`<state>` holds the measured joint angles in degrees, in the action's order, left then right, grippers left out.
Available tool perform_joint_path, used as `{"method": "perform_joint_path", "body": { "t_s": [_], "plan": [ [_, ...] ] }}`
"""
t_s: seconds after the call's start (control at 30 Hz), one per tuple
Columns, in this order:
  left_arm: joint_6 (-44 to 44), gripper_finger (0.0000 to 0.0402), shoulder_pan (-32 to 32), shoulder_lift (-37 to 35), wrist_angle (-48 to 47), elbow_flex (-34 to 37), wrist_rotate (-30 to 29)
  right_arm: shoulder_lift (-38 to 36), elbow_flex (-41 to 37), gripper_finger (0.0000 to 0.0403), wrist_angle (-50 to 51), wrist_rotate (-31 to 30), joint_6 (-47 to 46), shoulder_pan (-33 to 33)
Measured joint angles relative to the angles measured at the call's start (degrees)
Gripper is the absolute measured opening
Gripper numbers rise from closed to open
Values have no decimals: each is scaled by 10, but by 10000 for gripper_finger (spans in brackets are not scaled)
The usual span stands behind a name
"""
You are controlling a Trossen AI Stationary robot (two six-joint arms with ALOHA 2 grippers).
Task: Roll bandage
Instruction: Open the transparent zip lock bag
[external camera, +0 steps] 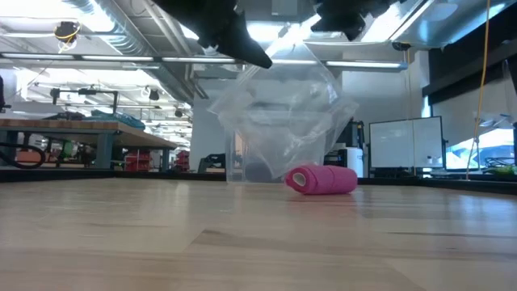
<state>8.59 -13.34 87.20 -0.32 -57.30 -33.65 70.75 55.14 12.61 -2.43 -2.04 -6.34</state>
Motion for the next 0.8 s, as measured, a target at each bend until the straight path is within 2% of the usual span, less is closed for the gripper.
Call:
{"method": "perform_joint_path", "body": {
  "t_s": [0.07,0.17,0.33,0.43,0.53,0.6,0.8],
  "plan": [
    [-3,2,3,0,-1,0,13,18,-10,189,-55,1,21,-12],
    [-7,2,4,0,0,0,16,52,-17,190,-82,-4,48,-27],
    [5,2,2,0,-3,0,16,75,-17,190,-89,-90,83,-30],
    [9,3,2,0,-9,0,16,76,-17,190,-89,-99,86,-30],
    [8,3,2,0,-15,0,16,72,3,190,-63,-61,86,-38],
    [8,3,2,0,-22,0,16,72,23,190,-39,-57,88,-48],
    [21,3,-3,0,-19,0,25,78,37,190,-19,-142,113,-68]
  ]
}}
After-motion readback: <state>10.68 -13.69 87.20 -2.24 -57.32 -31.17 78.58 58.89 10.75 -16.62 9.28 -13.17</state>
